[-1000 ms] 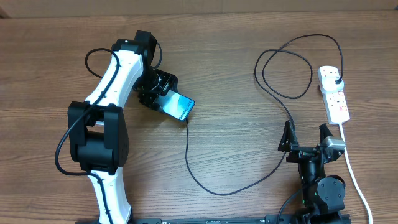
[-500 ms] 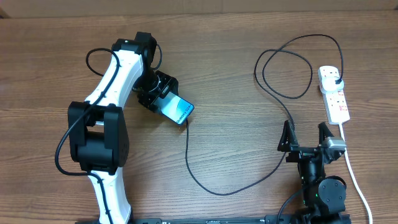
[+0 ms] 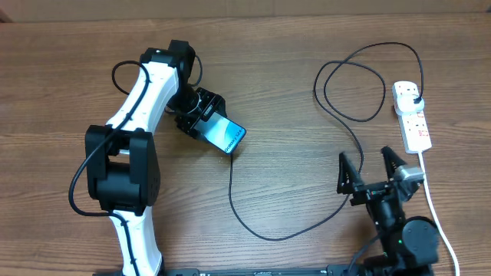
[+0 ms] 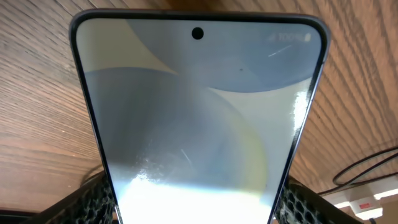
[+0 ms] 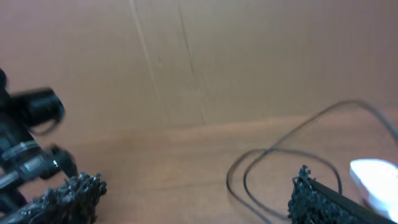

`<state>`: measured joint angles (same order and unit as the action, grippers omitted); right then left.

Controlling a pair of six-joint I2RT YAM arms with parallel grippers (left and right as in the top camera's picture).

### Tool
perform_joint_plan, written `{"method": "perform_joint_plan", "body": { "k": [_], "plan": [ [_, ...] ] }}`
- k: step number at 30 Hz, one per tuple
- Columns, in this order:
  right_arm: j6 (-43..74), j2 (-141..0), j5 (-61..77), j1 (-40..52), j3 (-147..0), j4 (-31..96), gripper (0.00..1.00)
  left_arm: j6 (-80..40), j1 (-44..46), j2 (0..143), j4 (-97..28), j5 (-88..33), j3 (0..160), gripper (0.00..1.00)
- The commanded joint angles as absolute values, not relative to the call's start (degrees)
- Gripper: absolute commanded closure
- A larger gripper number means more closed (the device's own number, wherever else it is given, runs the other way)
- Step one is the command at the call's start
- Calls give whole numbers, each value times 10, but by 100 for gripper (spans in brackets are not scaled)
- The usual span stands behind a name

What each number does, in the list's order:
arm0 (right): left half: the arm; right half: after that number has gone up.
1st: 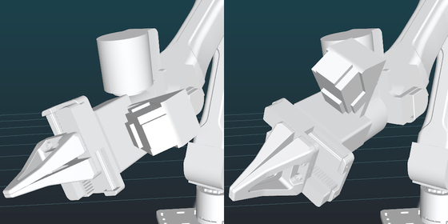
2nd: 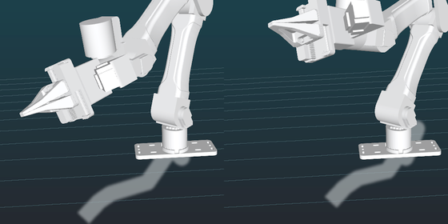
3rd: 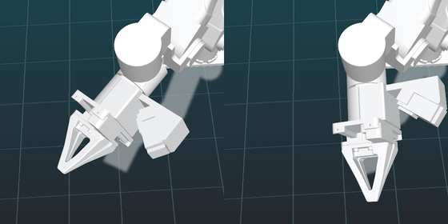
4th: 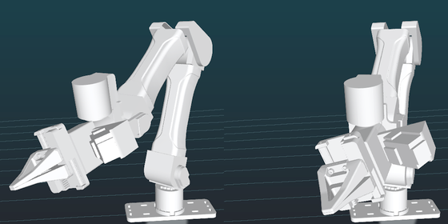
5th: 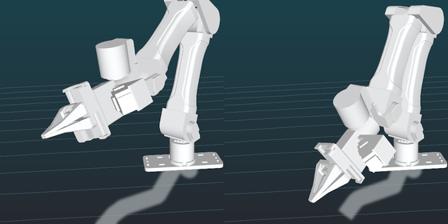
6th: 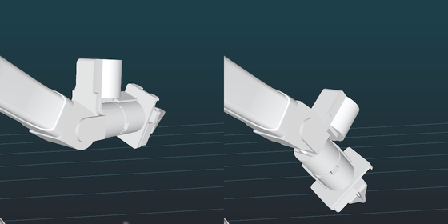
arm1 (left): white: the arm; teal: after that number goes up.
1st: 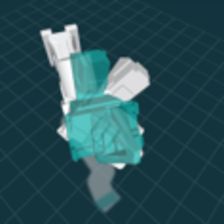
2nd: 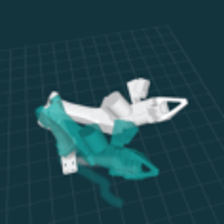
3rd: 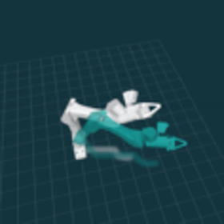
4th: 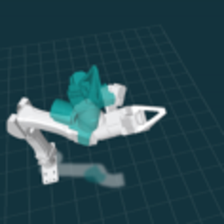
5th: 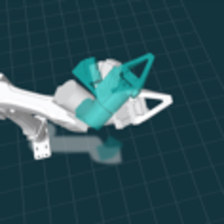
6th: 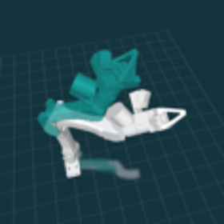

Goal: Plug charger to phone and switch on socket
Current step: 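Move the right gripper toward the cable plug near the phone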

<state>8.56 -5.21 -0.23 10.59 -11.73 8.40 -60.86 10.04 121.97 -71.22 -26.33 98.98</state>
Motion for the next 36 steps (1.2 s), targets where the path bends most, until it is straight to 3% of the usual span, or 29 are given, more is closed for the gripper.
{"method": "perform_joint_plan", "body": {
  "k": [1,8,23,28,33,36],
  "plan": [
    [51,-117,4,109,-218,115,0,-599,109,1216,-718,-279,1006,44],
    [42,-302,13,109,-462,284,0,-599,110,1216,-718,-279,1006,45],
    [44,-542,174,109,-761,566,0,-599,110,1216,-723,-280,1006,45],
    [61,-544,196,109,-786,570,0,-599,110,1216,-722,-280,1006,45],
    [211,-559,197,109,-780,569,0,-600,110,1216,-722,-280,1006,45],
    [228,-594,233,109,-780,569,0,-600,110,1216,-722,-281,1006,45]
  ]
}}
